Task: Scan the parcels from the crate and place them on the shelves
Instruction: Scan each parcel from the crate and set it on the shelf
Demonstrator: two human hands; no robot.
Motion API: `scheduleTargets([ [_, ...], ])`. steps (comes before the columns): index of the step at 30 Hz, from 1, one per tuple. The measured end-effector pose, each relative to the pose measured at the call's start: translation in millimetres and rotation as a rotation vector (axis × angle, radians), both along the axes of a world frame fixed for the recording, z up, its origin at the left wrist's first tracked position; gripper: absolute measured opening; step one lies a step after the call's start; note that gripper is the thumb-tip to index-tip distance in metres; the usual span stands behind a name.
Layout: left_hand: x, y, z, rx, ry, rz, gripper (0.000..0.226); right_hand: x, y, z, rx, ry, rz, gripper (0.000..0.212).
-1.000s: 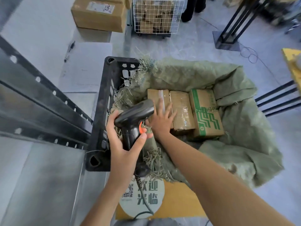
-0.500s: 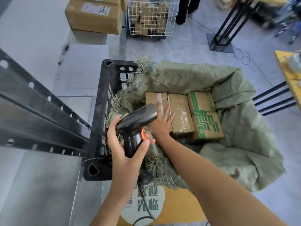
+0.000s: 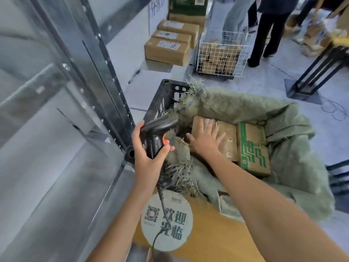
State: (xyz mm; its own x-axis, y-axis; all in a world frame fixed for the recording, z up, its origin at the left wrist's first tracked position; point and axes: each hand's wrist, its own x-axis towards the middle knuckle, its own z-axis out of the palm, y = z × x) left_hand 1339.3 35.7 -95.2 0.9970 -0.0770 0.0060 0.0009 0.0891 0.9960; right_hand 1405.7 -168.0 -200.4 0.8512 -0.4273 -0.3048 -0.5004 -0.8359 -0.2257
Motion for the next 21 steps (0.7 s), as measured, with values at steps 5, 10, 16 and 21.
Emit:
scheduleTargets([
  [5, -60.7, 19.1, 24.1, 0.066, -0.111, 0.171, 0.081, -38.1, 11.0, 54.8, 0.089, -0.28, 0.072, 0.067],
  [10, -135.7, 41.8, 44.0, 0.118, -0.216, 0.346, 0.08, -87.7, 54.1, 109.4, 0.14, -0.49, 0.38, 0.059],
  [16, -211.8, 97.9, 69.1, 0.244, -0.291, 0.578, 0.088, -143.4, 154.2, 152.8, 0.137, -0.635, 0.748, 0.055],
  [21, -276.8, 153.3, 81.4, 0.321, -0.286, 0.754, 0.085, -192.8, 249.6, 161.0, 0.208, -0.661, 1.024, 0.057],
])
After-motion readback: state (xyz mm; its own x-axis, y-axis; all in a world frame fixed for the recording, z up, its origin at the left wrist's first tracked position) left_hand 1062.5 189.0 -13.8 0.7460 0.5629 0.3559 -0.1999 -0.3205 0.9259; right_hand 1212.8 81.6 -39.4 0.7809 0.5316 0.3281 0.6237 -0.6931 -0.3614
